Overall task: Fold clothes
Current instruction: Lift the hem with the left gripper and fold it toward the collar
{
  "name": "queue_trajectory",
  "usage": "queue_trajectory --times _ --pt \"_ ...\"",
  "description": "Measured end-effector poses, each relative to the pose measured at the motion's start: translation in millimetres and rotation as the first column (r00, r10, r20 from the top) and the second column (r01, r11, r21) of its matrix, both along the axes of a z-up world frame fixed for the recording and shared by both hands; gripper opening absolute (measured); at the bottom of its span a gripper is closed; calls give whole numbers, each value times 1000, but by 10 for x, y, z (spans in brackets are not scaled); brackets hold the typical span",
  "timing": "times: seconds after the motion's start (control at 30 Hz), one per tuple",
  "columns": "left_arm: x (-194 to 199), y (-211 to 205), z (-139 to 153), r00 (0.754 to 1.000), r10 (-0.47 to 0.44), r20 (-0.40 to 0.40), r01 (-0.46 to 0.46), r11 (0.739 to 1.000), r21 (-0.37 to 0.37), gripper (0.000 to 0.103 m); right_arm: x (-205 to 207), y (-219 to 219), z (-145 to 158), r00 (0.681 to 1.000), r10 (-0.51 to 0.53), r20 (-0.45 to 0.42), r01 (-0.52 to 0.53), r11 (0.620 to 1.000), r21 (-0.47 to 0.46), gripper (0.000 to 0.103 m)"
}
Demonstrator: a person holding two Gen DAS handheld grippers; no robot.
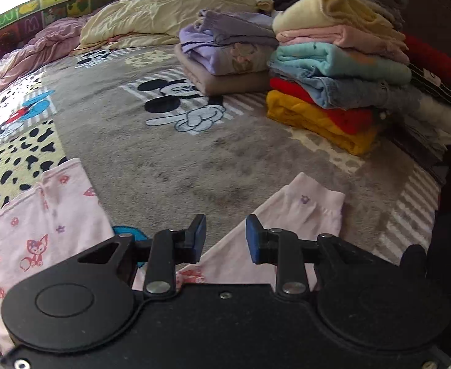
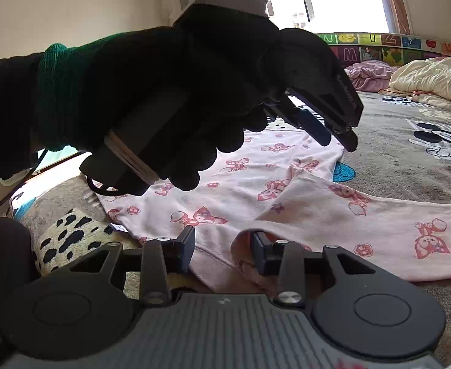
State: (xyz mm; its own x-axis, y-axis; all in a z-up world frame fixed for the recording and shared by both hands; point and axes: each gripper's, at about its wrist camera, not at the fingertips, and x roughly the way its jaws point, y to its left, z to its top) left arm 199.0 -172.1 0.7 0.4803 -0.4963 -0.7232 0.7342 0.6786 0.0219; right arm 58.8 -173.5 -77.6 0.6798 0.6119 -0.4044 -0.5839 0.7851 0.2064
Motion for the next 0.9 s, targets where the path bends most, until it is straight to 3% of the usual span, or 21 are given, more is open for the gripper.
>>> queue_trajectory --times 0.1,0.2,0.3,0.33,0.37,0.43,0.53,0.6,0.67,0.77,0.83,0.9 --pt "-168 -518 -170 991 -130 14 128 986 110 26 -138 -24 -21 1000 -1 -6 0 1000 -18 49" --pt "-324 -1022 -380 971 -239 19 229 947 223 31 -222 -34 -48 1000 11 -6 -11 999 -39 49" --pt "-445 -1251 -579 958 -275 77 236 915 326 28 -257 -49 -79 1000 18 -7 -18 999 -47 49" --pt "-455 -1228 -561 961 -262 90 222 922 316 22 -263 -58 -87 1000 18 -7 -18 999 -47 49" --pt "-458 -1177 -517 964 -244 106 203 933 297 6 -273 -67 -91 1000 18 -7 -18 999 -46 49" --pt "-452 -1002 -386 970 -189 149 149 958 245 5 -283 -79 -89 1000 18 -8 -18 999 -46 49" --pt "-383 -444 -37 982 -2 189 -13 997 73 4 -299 -111 -60 1000 14 -5 -14 999 -37 50" --pt "-411 208 259 968 171 184 -151 981 -119 4 -310 -138 -29 1000 10 -1 -10 1000 -27 50" --pt "-489 865 471 938 317 144 -269 922 -278 4 -323 -166 6 1000 6 5 -6 1000 -17 50" --pt "-668 1717 585 875 480 68 -400 794 -457 4 -356 -214 74 1000 -7 24 7 1000 0 51" --pt "-778 2229 504 822 570 -1 -477 687 -547 4 -368 -234 102 999 -20 38 19 1000 5 53" --pt "-850 2709 256 758 642 -120 -566 555 -609 4 -358 -232 93 999 -27 43 27 1000 -1 54"
